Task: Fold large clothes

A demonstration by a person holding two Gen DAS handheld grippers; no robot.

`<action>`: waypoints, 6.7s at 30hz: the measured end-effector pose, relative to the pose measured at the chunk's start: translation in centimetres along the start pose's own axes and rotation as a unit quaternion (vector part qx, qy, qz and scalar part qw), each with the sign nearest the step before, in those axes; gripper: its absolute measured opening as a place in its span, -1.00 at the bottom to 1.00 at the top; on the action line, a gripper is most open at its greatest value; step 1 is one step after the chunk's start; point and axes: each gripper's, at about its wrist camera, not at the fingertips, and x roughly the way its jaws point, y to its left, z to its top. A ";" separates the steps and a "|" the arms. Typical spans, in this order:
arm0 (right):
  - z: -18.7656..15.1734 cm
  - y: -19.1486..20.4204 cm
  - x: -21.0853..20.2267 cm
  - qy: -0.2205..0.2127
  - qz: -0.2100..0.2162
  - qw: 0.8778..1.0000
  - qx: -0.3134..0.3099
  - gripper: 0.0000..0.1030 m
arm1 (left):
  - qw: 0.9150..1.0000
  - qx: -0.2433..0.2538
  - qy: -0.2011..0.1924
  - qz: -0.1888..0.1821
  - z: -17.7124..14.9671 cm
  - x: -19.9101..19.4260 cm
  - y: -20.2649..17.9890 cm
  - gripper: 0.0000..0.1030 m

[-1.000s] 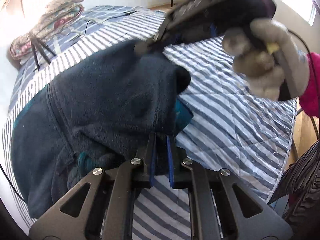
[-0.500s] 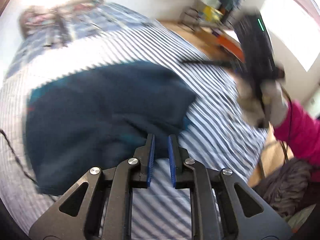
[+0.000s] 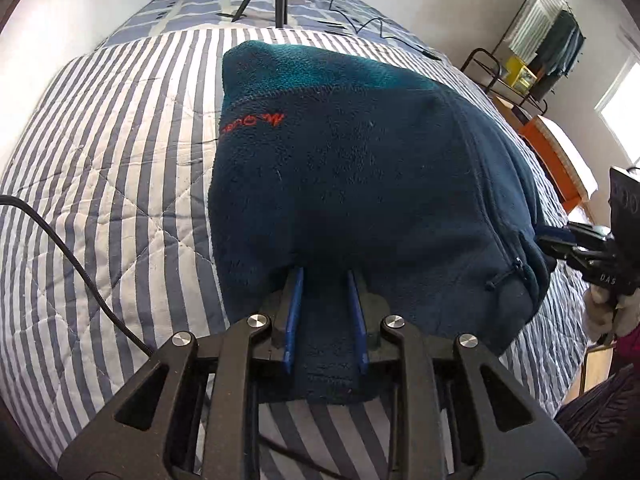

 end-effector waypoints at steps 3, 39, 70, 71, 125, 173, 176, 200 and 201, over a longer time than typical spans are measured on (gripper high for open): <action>0.8 -0.1 -1.8 0.008 0.026 1.000 0.002 -0.44 | 1.000 0.019 0.010 0.001 0.6 -1.4 -0.1 -0.54; 9.8 -0.4 -0.3 -0.057 0.016 0.998 -0.018 0.35 | 0.998 -0.054 -0.035 -0.013 11.3 -0.7 6.3 0.35; 3.8 -10.7 6.2 -0.009 0.205 0.958 0.203 0.93 | 0.941 -0.258 0.046 -0.214 5.0 4.8 13.6 0.58; 4.0 -10.7 6.2 -0.006 0.204 0.958 0.201 0.89 | 0.942 -0.254 0.046 -0.213 5.0 4.6 13.7 0.58; 6.7 -0.7 -7.2 -0.029 -0.086 0.996 -0.001 -0.38 | 0.999 0.004 -0.015 -0.033 8.9 -2.7 -8.7 -0.46; 25.3 -34.3 -4.7 -0.038 -0.269 0.962 0.031 -0.41 | 0.990 0.047 -0.069 -0.115 35.4 22.3 -27.2 -0.48; 25.3 -35.6 -3.7 -0.035 -0.270 0.962 0.034 -0.41 | 0.990 0.046 -0.069 -0.111 35.6 23.2 -27.3 -0.48; 22.7 -44.2 -1.8 -0.019 -0.311 0.942 0.124 0.05 | 0.997 0.059 -0.051 -0.026 35.3 27.1 -23.6 0.09; 22.2 -44.4 -2.1 -0.022 -0.311 0.941 0.130 0.05 | 0.997 0.061 -0.050 -0.023 35.2 27.0 -23.5 0.10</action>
